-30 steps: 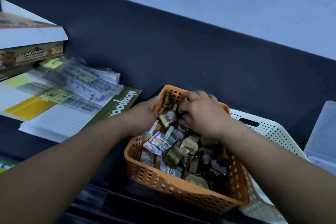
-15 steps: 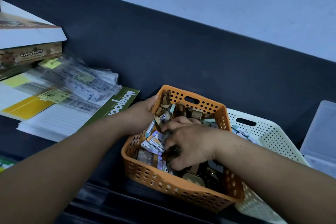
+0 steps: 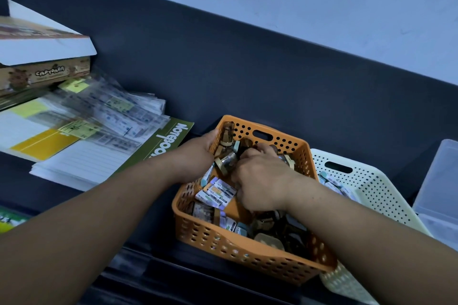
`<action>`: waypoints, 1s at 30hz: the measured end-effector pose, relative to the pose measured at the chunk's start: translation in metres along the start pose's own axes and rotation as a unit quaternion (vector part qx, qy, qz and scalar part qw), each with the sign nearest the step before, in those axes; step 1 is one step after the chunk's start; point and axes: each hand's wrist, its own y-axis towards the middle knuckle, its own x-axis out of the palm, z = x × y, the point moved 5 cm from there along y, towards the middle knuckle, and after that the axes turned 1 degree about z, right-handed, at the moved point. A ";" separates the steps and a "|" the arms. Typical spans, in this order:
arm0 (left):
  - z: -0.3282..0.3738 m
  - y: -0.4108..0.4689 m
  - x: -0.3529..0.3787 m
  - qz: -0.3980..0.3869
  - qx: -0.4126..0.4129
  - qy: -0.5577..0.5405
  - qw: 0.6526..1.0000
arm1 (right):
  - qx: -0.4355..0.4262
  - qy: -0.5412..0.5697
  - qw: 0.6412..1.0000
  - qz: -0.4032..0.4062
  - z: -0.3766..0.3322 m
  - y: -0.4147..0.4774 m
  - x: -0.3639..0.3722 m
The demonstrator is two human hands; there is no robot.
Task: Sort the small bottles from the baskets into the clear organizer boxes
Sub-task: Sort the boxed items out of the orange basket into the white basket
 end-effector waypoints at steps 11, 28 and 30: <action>0.002 -0.003 0.002 0.011 0.003 -0.013 1.000 | 0.041 0.034 0.997 -0.057 -0.011 0.033 0.006; 0.005 -0.005 0.001 -0.006 0.003 -0.018 1.000 | 0.086 0.117 0.982 -0.122 -0.007 0.031 0.018; 0.004 -0.006 0.001 -0.008 -0.001 -0.008 1.000 | 0.086 0.135 0.980 -0.120 -0.006 0.029 0.018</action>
